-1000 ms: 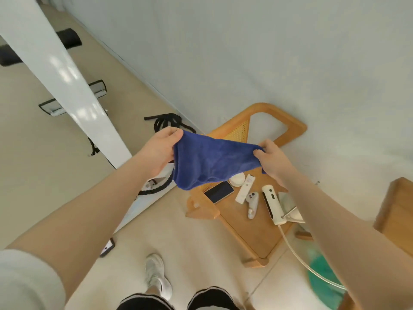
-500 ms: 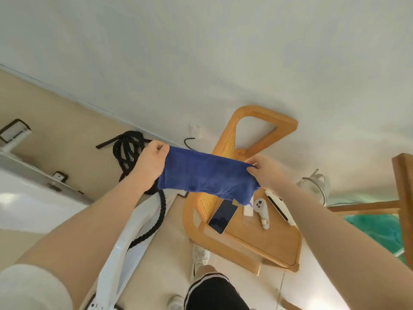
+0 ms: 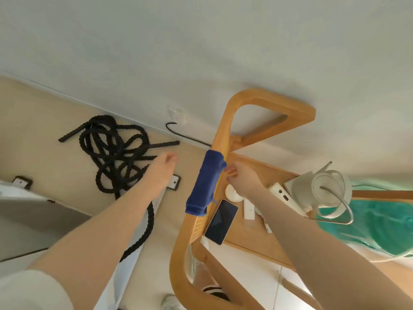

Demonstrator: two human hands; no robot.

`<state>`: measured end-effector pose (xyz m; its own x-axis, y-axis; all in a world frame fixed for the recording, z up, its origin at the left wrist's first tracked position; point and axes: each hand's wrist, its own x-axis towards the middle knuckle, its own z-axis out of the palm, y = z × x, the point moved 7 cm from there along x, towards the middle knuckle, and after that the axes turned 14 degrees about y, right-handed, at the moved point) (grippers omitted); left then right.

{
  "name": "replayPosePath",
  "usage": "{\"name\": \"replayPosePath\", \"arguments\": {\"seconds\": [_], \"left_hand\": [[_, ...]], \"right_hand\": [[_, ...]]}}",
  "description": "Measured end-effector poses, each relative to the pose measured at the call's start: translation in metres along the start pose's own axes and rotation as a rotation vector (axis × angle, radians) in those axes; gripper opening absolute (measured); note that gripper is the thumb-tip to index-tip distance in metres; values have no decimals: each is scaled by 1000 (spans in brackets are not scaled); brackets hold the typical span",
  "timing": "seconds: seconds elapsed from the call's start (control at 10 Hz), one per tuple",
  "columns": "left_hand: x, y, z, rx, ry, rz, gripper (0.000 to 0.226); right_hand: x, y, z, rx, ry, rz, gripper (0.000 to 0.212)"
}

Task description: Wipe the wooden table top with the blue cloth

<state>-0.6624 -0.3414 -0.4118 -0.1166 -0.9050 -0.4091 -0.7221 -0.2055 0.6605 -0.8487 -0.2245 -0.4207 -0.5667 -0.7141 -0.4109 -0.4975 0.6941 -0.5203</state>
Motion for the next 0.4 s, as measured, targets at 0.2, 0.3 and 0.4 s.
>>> {"name": "replayPosePath", "arguments": {"seconds": [0.2, 0.3, 0.4], "left_hand": [[-54, 1, 62, 17, -436, -127, 40], [-61, 14, 50, 73, -418, -35, 41], [-74, 35, 20, 63, -334, 60, 51]], "right_hand": [[-43, -13, 40, 49, -256, 14, 46], [-67, -7, 17, 73, -183, 105, 48], [-93, 2, -22, 168, 5, 142, 40]]}}
